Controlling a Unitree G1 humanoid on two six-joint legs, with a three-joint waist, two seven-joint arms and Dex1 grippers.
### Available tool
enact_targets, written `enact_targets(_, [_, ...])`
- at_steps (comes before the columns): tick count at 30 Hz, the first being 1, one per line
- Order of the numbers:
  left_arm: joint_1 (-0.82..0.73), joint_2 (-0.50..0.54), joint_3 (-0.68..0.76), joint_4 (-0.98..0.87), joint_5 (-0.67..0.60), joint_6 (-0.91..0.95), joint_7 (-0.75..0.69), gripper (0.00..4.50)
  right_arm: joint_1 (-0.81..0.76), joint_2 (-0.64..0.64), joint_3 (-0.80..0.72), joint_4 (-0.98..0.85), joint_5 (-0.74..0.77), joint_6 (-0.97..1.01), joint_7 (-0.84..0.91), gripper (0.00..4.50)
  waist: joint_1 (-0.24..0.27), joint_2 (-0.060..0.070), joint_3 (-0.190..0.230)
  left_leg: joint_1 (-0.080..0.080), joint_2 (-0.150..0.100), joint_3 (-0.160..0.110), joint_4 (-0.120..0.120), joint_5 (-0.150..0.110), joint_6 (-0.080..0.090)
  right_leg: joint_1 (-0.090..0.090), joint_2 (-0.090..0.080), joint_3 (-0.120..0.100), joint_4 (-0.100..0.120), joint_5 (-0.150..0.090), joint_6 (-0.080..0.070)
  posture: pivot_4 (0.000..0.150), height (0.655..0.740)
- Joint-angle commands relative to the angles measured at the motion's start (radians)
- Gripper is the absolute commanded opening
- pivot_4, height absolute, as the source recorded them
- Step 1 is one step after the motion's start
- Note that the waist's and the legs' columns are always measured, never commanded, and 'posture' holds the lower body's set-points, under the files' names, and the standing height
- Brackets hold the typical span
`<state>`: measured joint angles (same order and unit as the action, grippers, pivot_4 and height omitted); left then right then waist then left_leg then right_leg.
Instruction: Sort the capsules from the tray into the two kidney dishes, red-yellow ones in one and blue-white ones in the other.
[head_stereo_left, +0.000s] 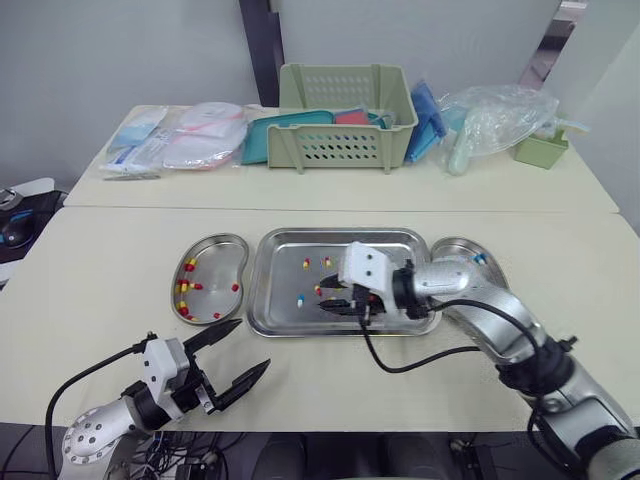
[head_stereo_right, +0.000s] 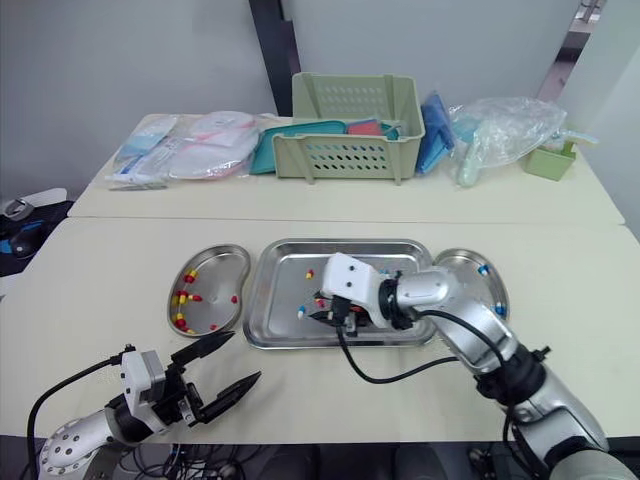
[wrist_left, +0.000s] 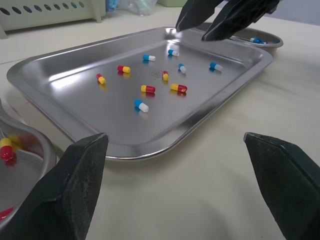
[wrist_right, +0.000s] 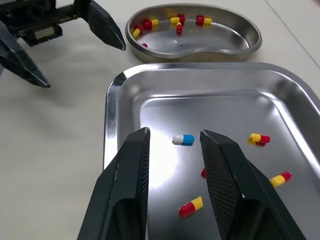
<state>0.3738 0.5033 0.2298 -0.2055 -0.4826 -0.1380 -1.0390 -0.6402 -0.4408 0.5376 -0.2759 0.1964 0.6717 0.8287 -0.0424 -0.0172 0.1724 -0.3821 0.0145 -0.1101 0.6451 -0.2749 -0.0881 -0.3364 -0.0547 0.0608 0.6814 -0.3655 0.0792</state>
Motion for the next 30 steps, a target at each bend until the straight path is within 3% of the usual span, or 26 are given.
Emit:
enact_targets(1, [-0.005,0.012,-0.003,-0.027,-0.006,-0.006,-0.002,4.5,-0.056,0.061,0.028,0.084,-0.049,-0.012,-0.013,1.7,-0.002,0.0,0.0,0.0,0.0,0.0,0.0,0.0,0.0,0.0,0.0,0.0,0.0,0.0,0.0,0.15,0.74])
enact_targets(16, [-0.008,0.024,-0.003,-0.042,-0.013,0.006,0.006,4.5,-0.137,0.232,0.067,0.333,-0.164,-0.072,-0.011,1.7,-0.014,0.001,0.0,0.0,0.0,0.0,0.0,0.0,0.0,-0.001,0.0,0.0,0.001,0.0,0.0,0.15,0.74])
enact_targets(30, [0.003,0.02,-0.003,-0.055,-0.011,0.013,0.01,4.5,-0.137,0.294,0.072,0.415,-0.206,-0.042,-0.006,1.7,-0.017,0.001,0.001,0.0,0.0,0.0,-0.001,0.0,0.0,-0.002,0.0,0.001,0.001,0.0,0.0,0.15,0.74])
